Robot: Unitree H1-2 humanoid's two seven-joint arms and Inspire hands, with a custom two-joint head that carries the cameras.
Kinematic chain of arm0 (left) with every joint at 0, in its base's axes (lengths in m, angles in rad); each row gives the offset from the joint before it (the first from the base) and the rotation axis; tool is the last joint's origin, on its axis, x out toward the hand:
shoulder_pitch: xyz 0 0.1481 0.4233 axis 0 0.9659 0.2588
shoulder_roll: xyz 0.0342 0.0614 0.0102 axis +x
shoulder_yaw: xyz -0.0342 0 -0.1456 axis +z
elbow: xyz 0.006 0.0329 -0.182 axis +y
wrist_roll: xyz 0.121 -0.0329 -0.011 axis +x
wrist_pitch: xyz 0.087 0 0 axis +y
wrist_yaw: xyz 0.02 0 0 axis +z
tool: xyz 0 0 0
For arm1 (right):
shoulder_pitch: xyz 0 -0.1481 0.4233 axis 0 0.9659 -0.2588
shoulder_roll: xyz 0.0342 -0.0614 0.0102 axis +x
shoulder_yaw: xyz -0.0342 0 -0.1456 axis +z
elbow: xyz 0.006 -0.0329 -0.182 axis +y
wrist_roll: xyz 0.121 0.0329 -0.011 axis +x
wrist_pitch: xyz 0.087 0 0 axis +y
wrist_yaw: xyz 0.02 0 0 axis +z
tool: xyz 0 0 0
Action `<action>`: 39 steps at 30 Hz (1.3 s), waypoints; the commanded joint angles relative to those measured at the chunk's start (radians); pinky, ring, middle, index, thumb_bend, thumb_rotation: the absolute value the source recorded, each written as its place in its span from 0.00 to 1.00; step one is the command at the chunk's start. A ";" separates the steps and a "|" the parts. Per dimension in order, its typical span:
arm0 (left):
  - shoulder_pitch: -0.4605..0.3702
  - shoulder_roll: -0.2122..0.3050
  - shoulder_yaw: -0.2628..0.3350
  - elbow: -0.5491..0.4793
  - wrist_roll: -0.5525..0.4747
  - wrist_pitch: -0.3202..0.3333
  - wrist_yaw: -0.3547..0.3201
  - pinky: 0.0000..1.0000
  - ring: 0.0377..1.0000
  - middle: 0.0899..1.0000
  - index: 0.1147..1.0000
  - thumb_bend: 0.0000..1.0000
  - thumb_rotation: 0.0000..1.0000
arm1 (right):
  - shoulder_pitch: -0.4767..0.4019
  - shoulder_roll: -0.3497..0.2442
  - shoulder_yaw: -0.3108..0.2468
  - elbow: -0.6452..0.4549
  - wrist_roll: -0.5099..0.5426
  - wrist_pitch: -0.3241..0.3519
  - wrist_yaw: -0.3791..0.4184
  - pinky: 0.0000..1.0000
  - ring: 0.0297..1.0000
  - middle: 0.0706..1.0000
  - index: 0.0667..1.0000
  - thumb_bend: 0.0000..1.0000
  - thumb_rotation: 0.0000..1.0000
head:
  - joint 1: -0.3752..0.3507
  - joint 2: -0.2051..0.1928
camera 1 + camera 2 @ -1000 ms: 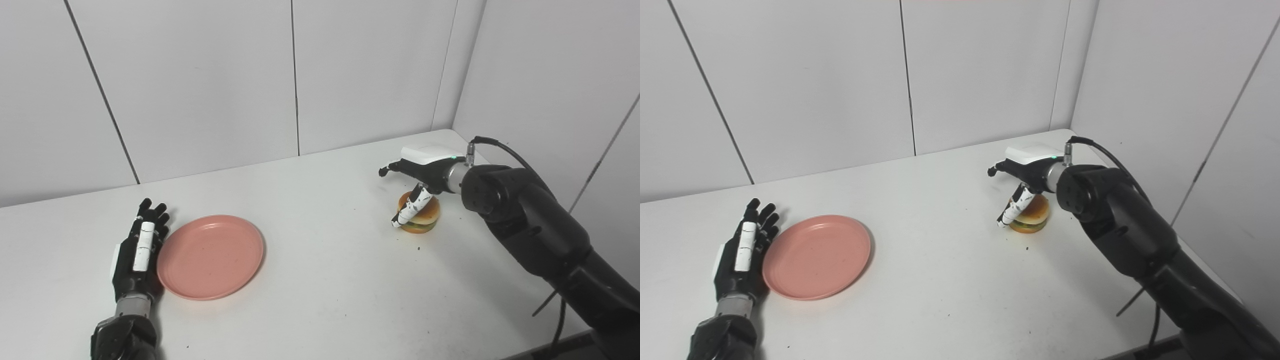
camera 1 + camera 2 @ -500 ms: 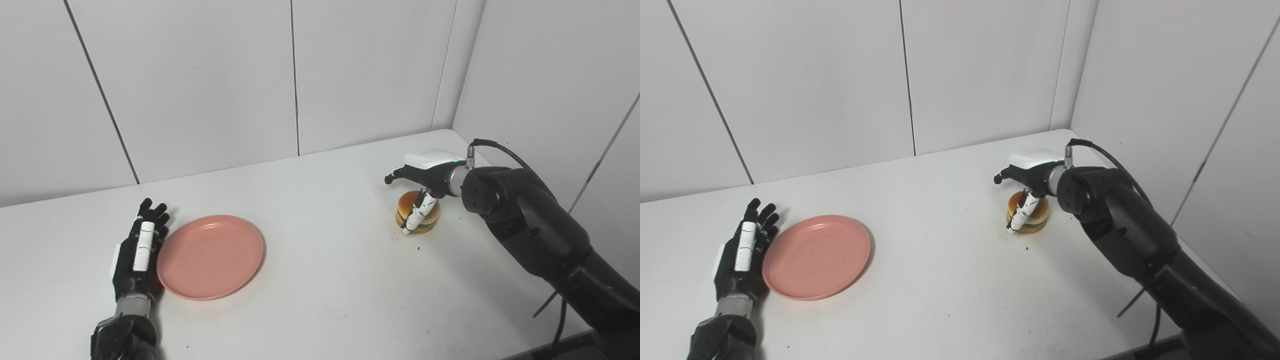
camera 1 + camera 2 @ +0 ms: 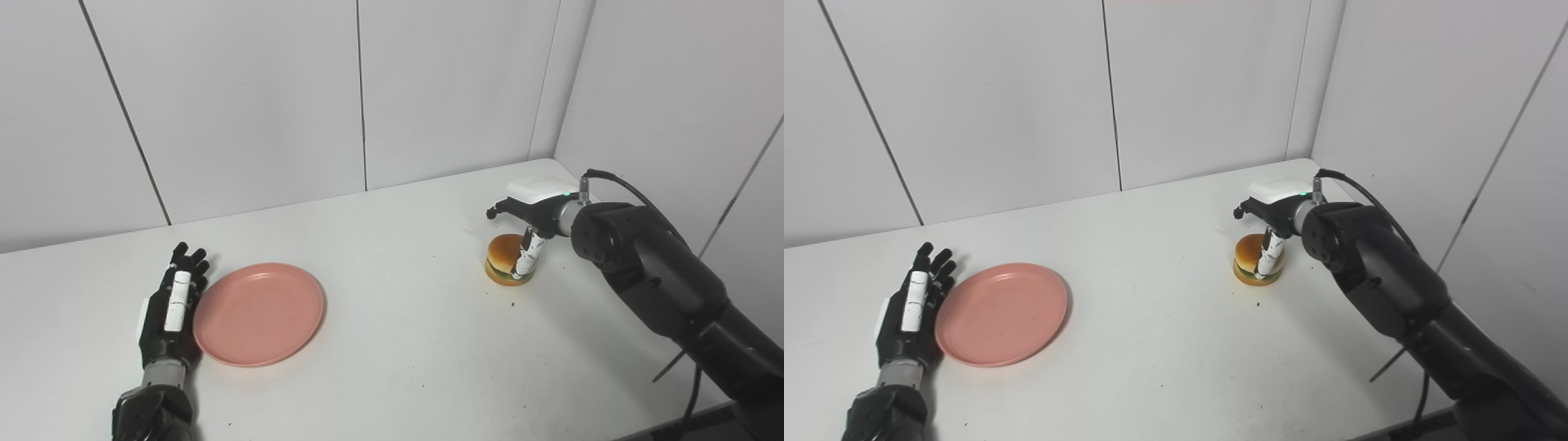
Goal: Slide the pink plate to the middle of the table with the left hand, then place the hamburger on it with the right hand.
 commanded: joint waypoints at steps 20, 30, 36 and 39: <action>0.016 -0.004 -0.007 0.011 -0.011 -0.001 -0.021 1.00 0.95 0.90 0.91 0.94 0.68 | -0.051 0.006 0.015 0.040 -0.032 0.012 -0.001 0.80 0.88 0.90 0.84 1.00 0.12 | 0.006 0.002; 0.016 -0.003 -0.008 0.010 -0.006 0.001 -0.020 1.00 0.95 0.90 0.91 0.94 0.69 | -0.073 0.027 0.018 0.090 -0.005 0.010 0.013 0.78 0.89 0.90 0.83 1.00 0.11 | 0.014 0.004; 0.015 -0.003 -0.011 0.006 -0.002 0.005 -0.017 1.00 0.95 0.90 0.90 0.93 0.69 | -0.070 0.037 0.023 0.121 0.000 -0.006 -0.008 0.71 0.88 0.89 0.82 1.00 0.10 | 0.016 0.003; 0.017 -0.003 -0.017 0.001 0.004 0.010 -0.016 1.00 0.94 0.89 0.90 0.91 0.70 | -0.064 0.044 0.025 0.132 -0.007 -0.008 -0.025 0.70 0.87 0.89 0.81 1.00 0.10 | 0.019 0.004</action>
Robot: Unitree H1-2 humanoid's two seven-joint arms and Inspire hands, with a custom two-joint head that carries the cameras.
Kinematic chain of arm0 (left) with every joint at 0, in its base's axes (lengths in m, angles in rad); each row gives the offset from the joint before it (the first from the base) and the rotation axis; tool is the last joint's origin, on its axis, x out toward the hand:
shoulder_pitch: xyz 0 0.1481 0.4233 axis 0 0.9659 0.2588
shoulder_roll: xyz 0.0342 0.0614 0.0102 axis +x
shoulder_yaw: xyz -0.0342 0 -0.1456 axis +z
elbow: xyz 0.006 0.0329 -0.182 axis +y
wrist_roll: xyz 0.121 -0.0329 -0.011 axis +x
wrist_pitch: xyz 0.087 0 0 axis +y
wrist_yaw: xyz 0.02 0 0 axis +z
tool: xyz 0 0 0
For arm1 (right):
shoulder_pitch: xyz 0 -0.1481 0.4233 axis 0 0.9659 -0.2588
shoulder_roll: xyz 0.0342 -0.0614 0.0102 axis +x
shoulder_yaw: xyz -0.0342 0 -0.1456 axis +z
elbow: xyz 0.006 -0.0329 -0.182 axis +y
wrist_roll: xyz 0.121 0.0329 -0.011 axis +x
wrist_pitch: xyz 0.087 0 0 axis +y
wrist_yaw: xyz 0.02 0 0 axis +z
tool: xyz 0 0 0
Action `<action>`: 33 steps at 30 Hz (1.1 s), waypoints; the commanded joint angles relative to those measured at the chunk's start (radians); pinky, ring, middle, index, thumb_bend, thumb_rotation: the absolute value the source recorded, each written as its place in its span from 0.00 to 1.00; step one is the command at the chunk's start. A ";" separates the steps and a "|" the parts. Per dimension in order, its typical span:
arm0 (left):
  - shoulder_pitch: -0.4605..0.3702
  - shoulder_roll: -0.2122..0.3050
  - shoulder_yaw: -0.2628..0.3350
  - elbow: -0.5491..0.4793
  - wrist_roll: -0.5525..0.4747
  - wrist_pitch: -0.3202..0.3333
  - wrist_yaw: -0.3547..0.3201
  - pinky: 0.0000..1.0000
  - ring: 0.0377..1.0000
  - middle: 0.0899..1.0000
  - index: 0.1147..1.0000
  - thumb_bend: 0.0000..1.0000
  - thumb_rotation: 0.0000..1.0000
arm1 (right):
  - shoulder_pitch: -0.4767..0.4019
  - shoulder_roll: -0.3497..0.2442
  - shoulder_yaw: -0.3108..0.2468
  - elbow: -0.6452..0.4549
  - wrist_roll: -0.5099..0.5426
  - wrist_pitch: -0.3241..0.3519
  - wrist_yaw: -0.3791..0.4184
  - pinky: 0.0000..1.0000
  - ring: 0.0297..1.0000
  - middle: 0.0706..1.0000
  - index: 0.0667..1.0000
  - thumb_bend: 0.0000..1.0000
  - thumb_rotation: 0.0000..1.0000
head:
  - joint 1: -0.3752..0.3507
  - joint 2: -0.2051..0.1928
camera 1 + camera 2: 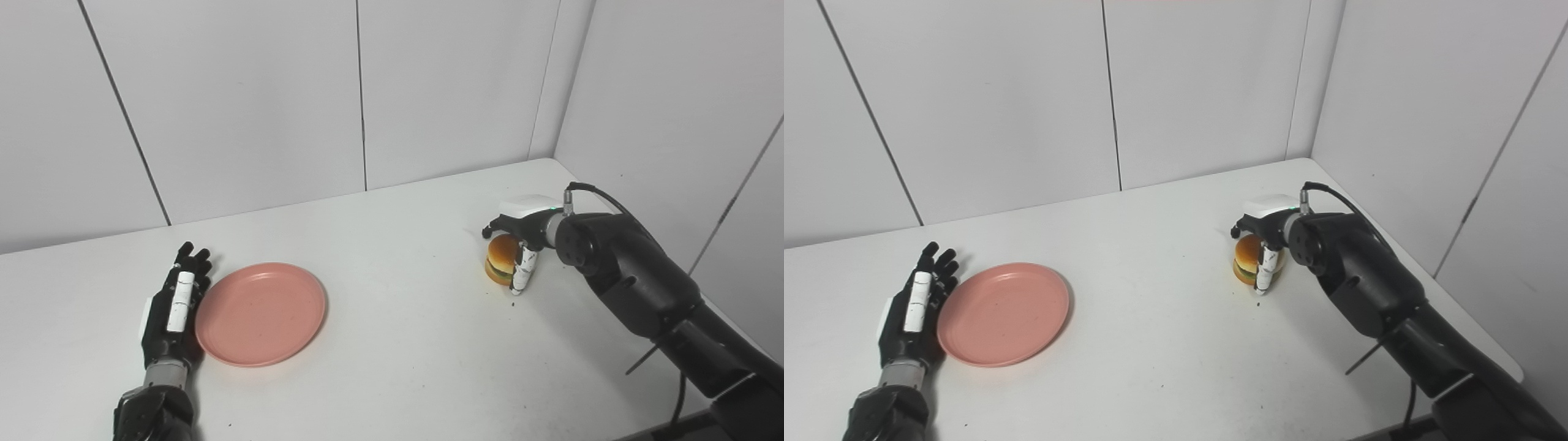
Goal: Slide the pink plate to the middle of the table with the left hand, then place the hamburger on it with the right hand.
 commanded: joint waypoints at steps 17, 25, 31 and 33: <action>0.021 -0.001 -0.015 0.011 0.004 0.004 -0.016 1.00 0.95 0.89 0.92 0.94 0.69 | -0.031 -0.003 -0.016 0.011 0.002 0.004 -0.098 0.66 0.86 0.88 0.81 0.97 0.08 | 0.001 0.002; 0.025 -0.001 -0.013 -0.006 -0.002 0.025 -0.013 1.00 0.94 0.87 0.91 0.92 0.68 | -0.026 -0.002 -0.019 0.015 0.005 0.001 -0.126 0.60 0.78 0.83 0.80 0.92 0.04 | -0.001 0.005; 0.029 -0.002 -0.015 -0.015 -0.003 0.028 -0.016 1.00 0.94 0.87 0.90 0.92 0.68 | -0.029 -0.006 -0.007 0.023 -0.002 -0.011 -0.140 0.55 0.67 0.76 0.78 0.89 0.00 | -0.001 0.008; 0.028 -0.001 -0.014 -0.013 -0.004 0.027 -0.019 1.00 0.94 0.88 0.90 0.92 0.68 | -0.026 -0.006 -0.009 0.021 0.000 -0.021 -0.153 0.52 0.61 0.71 0.75 0.87 0.00 | -0.002 0.009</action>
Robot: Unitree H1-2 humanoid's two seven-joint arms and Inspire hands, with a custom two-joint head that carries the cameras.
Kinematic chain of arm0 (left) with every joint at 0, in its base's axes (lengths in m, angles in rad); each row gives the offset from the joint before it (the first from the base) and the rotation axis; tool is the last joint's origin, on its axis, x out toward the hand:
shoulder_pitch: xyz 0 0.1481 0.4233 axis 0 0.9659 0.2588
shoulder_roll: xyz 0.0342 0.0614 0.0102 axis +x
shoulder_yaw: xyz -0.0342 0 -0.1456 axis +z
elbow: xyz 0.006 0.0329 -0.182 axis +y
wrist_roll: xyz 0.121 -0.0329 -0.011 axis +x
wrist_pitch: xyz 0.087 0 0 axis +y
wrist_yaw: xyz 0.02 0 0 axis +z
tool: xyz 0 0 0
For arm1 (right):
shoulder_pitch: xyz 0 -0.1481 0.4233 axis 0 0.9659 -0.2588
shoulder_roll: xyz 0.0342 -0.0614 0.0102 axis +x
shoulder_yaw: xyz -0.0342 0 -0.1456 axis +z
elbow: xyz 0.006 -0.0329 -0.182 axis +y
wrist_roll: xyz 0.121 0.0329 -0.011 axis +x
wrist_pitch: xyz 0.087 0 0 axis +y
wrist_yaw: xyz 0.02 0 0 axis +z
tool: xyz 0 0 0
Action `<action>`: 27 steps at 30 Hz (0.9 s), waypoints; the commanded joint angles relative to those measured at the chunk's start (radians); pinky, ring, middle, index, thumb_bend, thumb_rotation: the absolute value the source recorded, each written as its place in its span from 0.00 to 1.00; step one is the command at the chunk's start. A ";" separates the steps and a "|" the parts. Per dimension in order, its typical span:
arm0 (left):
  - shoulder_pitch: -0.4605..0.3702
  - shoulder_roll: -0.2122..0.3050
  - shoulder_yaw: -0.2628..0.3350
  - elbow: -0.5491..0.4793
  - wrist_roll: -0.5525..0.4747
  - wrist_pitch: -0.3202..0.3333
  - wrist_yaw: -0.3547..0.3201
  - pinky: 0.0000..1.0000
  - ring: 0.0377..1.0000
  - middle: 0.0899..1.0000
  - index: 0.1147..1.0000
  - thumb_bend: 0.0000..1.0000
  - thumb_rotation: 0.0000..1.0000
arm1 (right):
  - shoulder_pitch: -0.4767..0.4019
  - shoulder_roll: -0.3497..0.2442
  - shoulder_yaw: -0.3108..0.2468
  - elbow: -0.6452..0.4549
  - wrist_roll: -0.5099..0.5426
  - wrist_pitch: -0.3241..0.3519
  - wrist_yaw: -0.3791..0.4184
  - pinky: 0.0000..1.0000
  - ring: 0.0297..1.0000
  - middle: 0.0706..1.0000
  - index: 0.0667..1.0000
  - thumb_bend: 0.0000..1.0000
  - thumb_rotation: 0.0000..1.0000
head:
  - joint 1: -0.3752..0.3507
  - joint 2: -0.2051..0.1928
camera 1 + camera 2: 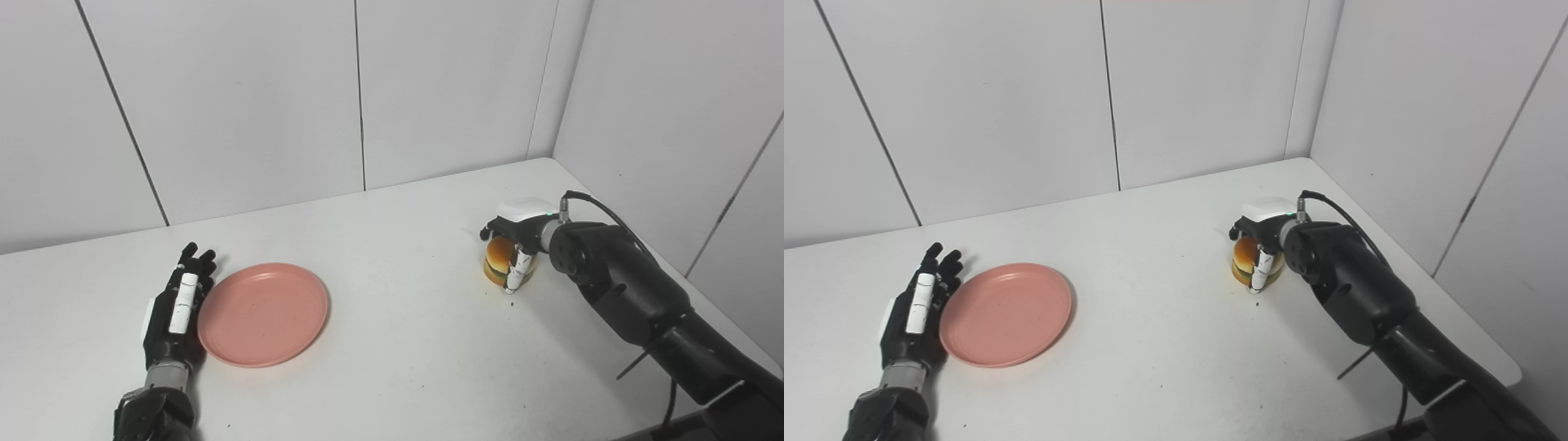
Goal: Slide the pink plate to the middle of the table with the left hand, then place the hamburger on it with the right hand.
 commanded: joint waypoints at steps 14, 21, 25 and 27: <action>0.018 0.000 -0.007 0.006 -0.004 0.019 -0.012 1.00 0.94 0.87 0.91 0.92 0.69 | -0.037 -0.036 0.007 -0.014 -0.032 0.004 -0.023 0.37 0.53 0.64 0.69 0.73 0.00 | -0.001 0.005; 0.018 0.000 -0.007 0.001 -0.005 0.024 -0.013 1.00 0.94 0.87 0.91 0.92 0.69 | -0.037 -0.036 0.004 -0.016 -0.032 0.005 -0.019 0.33 0.45 0.46 0.70 0.57 0.00 | 0.000 0.008; 0.017 -0.001 -0.006 0.001 -0.006 0.027 -0.014 1.00 0.94 0.87 0.91 0.93 0.69 | -0.036 -0.038 0.001 -0.025 -0.031 0.002 -0.021 0.37 0.50 0.46 0.68 0.56 0.00 | 0.000 0.008; 0.016 -0.001 -0.006 0.002 -0.005 0.027 -0.014 1.00 0.94 0.87 0.91 0.93 0.69 | -0.034 -0.039 -0.007 -0.040 -0.022 -0.001 -0.025 0.33 0.41 0.45 0.68 0.56 0.00 | 0.001 0.009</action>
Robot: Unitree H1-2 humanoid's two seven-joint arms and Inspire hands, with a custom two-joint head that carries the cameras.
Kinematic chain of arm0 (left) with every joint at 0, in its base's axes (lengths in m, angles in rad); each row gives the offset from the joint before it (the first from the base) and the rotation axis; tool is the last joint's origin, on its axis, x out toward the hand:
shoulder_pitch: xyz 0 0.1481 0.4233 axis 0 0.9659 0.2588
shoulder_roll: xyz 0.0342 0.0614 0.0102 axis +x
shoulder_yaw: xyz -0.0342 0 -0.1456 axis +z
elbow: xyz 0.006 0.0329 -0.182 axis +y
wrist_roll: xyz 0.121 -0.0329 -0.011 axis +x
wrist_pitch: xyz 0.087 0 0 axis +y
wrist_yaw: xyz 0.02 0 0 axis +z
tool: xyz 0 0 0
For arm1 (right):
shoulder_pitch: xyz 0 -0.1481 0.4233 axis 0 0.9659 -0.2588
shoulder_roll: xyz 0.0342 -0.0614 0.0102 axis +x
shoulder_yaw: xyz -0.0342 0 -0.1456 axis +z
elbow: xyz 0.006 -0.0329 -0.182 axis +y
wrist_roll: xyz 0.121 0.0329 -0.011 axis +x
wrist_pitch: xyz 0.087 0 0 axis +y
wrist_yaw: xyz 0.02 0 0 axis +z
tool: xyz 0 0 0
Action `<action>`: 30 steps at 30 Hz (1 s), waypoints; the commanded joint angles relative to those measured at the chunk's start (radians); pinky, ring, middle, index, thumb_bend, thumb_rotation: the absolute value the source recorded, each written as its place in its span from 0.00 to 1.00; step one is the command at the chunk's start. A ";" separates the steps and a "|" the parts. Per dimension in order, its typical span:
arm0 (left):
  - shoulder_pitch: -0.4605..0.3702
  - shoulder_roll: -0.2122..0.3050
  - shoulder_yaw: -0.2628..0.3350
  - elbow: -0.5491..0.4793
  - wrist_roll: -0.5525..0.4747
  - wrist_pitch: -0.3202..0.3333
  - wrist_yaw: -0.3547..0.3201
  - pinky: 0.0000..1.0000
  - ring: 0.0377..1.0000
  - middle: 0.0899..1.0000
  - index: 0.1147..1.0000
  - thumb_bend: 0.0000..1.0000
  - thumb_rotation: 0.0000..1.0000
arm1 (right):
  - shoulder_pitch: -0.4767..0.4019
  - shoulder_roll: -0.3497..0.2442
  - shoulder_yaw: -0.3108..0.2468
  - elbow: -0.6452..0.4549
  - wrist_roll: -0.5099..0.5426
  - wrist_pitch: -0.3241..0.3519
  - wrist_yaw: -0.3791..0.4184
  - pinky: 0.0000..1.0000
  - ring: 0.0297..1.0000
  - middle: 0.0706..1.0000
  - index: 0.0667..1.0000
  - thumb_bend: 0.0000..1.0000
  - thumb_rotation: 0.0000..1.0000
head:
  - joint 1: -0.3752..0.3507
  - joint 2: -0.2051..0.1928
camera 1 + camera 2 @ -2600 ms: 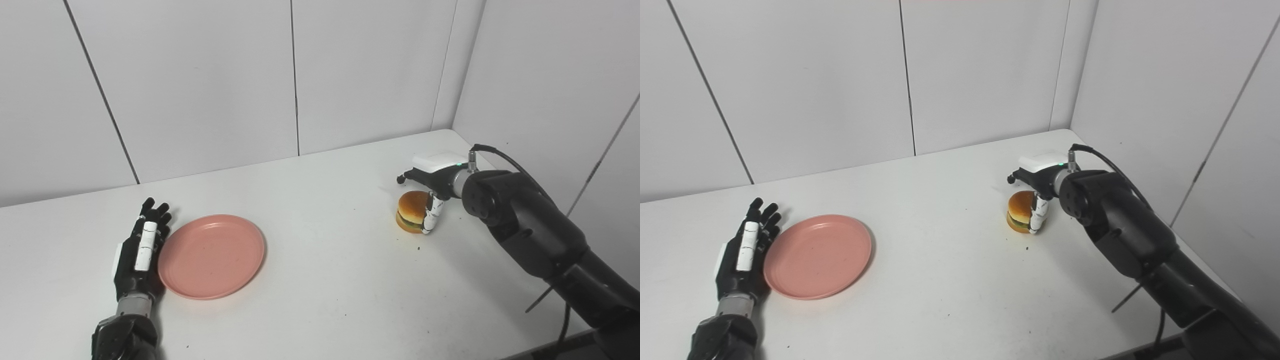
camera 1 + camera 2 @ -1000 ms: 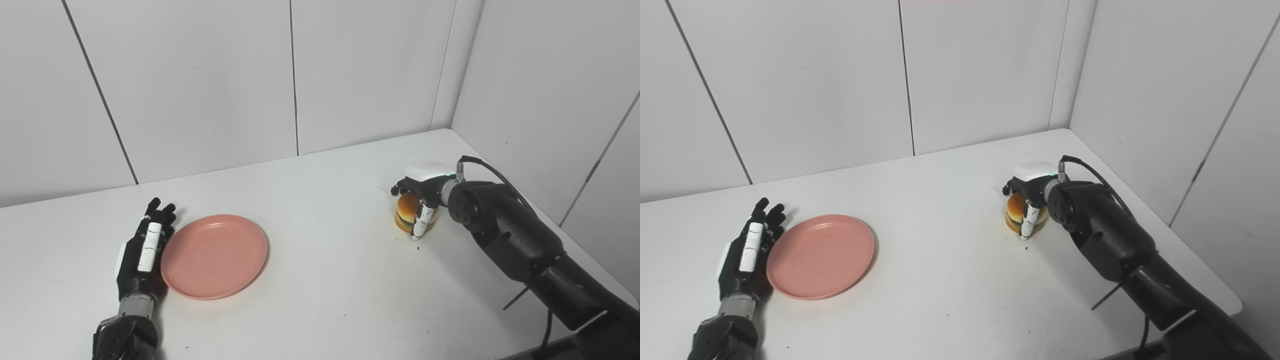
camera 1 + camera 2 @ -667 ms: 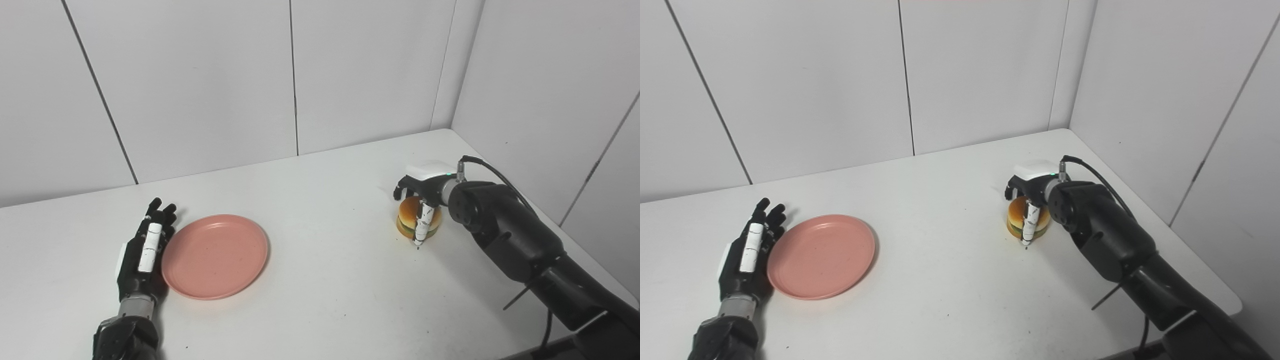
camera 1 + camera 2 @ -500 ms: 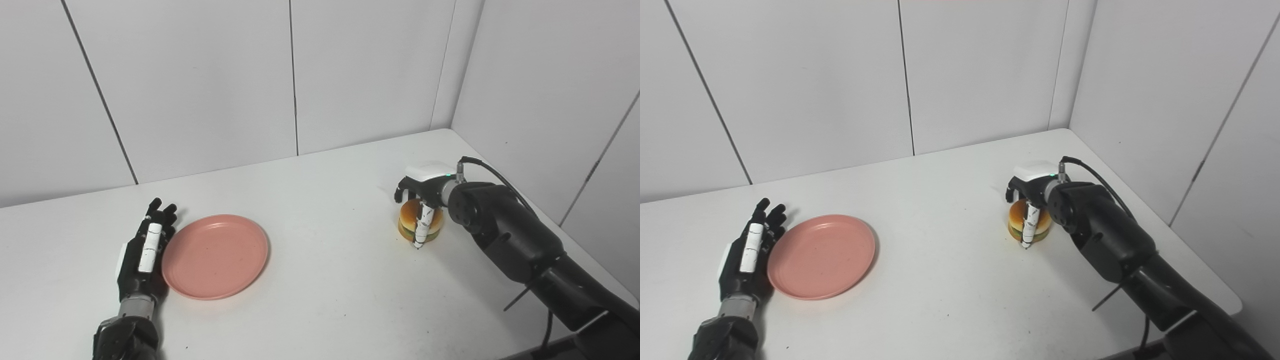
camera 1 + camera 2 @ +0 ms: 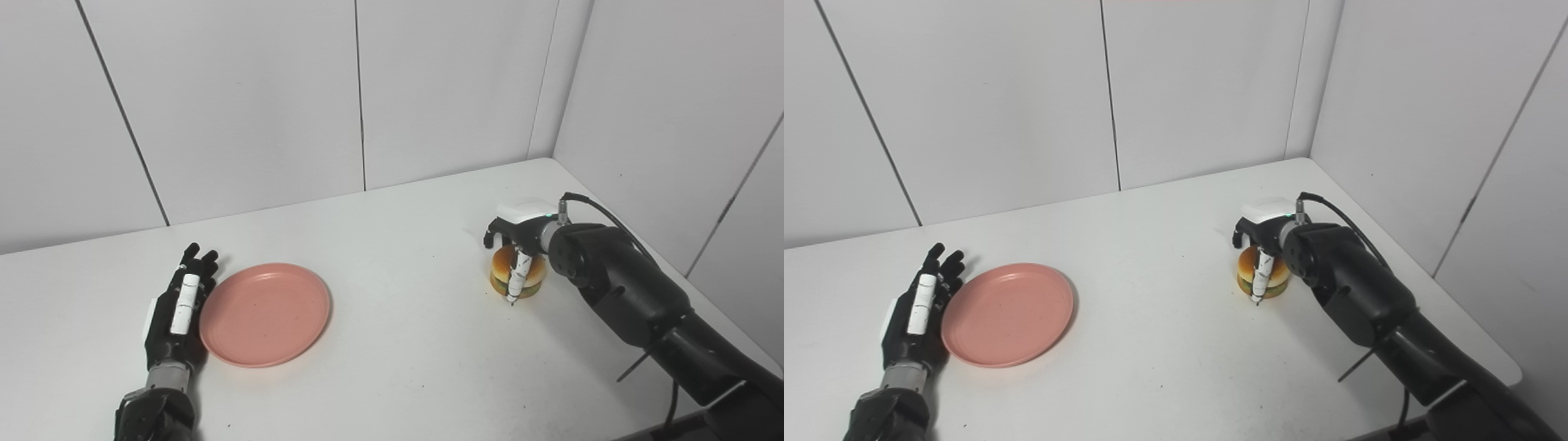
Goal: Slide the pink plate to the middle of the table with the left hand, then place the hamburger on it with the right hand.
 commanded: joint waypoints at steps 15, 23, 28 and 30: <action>0.020 -0.022 -0.010 -0.014 0.006 0.026 0.006 1.00 0.93 0.86 0.91 0.91 0.68 | -0.066 -0.053 -0.045 -0.181 0.002 0.015 0.034 0.35 0.44 0.46 0.66 0.53 0.00 | 0.026 0.013; 0.019 -0.036 -0.018 -0.024 0.017 0.028 0.021 0.97 0.92 0.86 0.91 0.90 0.68 | -0.105 -0.046 -0.051 -0.191 0.028 -0.009 0.063 0.32 0.44 0.45 0.67 0.53 0.00 | 0.076 0.021; 0.022 -0.047 -0.031 -0.041 0.042 0.031 0.042 0.91 0.91 0.87 0.90 0.88 0.70 | -0.129 -0.045 -0.042 -0.204 0.048 -0.041 0.076 0.38 0.45 0.46 0.68 0.53 0.00 | 0.135 0.026; 0.020 -0.050 -0.040 -0.040 0.055 0.025 0.048 0.90 0.91 0.87 0.91 0.87 0.71 | -0.142 -0.039 -0.034 -0.205 0.052 -0.043 0.086 0.41 0.45 0.57 0.69 0.53 0.00 | 0.163 0.027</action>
